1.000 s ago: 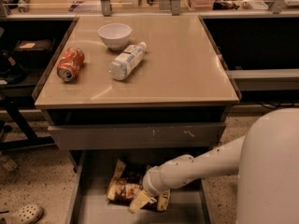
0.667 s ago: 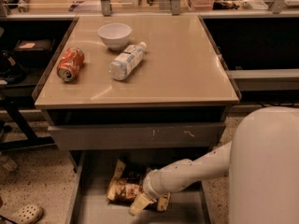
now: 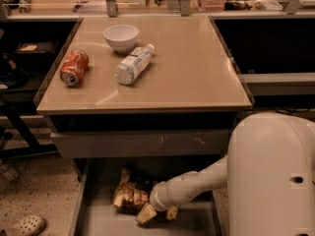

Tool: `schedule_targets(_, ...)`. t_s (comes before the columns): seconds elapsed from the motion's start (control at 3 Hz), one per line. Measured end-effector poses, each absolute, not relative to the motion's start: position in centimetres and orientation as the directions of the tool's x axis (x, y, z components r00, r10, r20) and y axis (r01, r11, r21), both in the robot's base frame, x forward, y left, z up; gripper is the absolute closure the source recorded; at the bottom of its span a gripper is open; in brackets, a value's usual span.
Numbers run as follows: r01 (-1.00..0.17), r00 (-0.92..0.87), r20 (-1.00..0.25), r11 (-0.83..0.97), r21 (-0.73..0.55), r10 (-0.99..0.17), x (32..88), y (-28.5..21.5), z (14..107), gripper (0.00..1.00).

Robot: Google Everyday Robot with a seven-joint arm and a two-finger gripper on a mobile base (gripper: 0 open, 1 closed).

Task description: Pick brown chip bag from middle drawer and place on counter

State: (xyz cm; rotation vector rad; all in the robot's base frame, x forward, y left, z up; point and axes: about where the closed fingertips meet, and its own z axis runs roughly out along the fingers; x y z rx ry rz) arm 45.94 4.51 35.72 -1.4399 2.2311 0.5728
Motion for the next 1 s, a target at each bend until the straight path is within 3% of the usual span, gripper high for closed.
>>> schedule_targets(1.0,-0.918,-0.376,-0.554,0.380,0.114,-0.743,46.07,4.60,36.12,0.88)
